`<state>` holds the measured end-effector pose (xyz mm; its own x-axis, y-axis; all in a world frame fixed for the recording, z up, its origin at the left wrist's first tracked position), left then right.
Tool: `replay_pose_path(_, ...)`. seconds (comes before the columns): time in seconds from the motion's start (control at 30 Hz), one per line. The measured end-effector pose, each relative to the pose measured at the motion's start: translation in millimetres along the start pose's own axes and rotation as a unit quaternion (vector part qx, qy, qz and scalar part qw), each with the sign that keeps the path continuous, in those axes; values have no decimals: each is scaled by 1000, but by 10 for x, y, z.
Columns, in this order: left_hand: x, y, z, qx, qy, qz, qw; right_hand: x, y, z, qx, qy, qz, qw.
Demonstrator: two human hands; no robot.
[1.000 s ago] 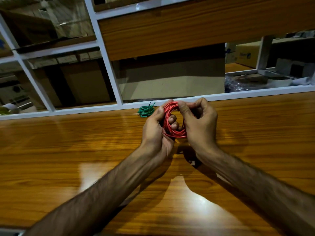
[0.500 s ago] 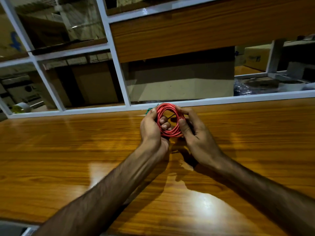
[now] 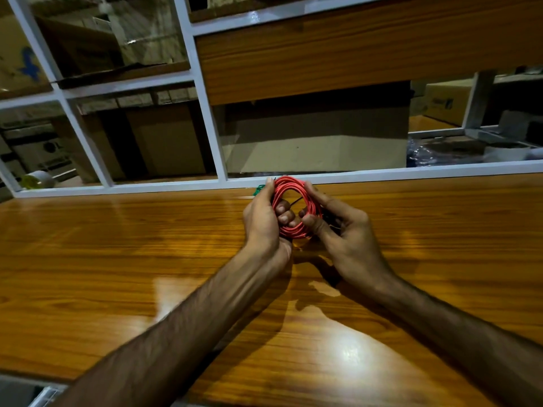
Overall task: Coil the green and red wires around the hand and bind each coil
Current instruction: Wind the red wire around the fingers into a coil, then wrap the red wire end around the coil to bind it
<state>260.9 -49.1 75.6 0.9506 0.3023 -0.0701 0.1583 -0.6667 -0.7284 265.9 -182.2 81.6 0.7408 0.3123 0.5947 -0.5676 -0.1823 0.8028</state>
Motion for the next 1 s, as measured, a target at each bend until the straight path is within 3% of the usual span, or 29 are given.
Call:
replay_pose_path(0.17,-15,-29,5,1,-33,-16,999,-4,-35,-23,25,-16,-20,999)
replay_pose_path(0.3,3,-77,61,34,-71,-48,996,-11,-89,-72,-12,5,-29,999)
replay_pose_path(0.47,100,-168,138,88,-90,-94,988,17,-120,-121,53,46,-79,994)
replay_pose_path(0.73,252,-343,428,181,-127,-113,969,207,-294,174,-124,9,-69,990)
replay_pose_path(0.83,346,-435,519,181,-134,-108,968,345,-433,385,-245,-5,-63,967)
replay_pose_path(1.0,487,-540,627,199,-129,-113,965,632,-644,592,-354,0,-50,934)
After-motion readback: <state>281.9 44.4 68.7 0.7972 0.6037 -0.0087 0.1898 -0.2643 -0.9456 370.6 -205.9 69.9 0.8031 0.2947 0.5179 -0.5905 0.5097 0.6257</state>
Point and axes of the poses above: each hand's wrist, its own x-axis towards the middle knuckle, its own z-axis out of the back of the hand, y = z × x, the point moved 7 cm from there along x, towards the middle knuckle, and after that the axes turned 1 degree about y, right-handed, at the moved point
